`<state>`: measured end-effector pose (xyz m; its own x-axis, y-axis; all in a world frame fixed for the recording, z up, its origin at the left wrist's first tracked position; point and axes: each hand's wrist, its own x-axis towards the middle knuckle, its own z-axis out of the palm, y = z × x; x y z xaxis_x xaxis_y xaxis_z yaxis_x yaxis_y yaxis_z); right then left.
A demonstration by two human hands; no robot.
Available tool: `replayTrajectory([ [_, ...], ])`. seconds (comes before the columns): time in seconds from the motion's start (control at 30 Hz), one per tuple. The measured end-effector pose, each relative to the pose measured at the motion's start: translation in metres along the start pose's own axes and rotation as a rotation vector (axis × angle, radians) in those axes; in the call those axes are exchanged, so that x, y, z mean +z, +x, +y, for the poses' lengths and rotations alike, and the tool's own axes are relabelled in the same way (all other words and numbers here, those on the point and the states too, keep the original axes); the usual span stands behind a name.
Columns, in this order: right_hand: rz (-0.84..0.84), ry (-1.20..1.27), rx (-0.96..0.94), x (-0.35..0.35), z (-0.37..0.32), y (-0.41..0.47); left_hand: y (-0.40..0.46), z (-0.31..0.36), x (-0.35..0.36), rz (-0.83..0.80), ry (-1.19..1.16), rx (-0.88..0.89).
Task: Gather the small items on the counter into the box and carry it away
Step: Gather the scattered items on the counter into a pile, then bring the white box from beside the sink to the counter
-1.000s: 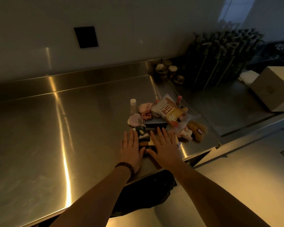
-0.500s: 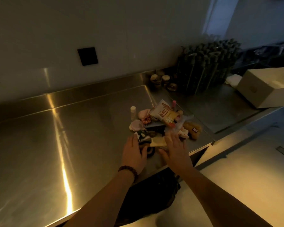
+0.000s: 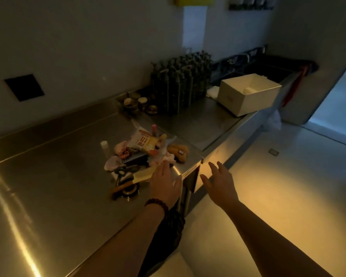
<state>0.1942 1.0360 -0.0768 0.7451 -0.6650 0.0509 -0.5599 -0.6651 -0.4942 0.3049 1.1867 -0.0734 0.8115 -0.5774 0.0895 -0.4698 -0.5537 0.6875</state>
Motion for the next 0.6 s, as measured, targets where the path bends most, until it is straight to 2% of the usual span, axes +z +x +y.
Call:
replayTrajectory([
  [0.27, 0.023, 0.093, 0.039, -0.047, 0.105, 0.08, 0.08, 0.076, 0.09, 0.046, 0.14, 0.02],
  [0.37, 0.002, 0.096, 0.039, -0.075, 0.152, 0.116, 0.117, 0.122, 0.129, 0.046, 0.105, -0.02],
  [0.6, 0.015, 0.074, 0.039, -0.141, 0.227, 0.209, 0.202, 0.209, 0.189, 0.037, 0.08, 0.038],
])
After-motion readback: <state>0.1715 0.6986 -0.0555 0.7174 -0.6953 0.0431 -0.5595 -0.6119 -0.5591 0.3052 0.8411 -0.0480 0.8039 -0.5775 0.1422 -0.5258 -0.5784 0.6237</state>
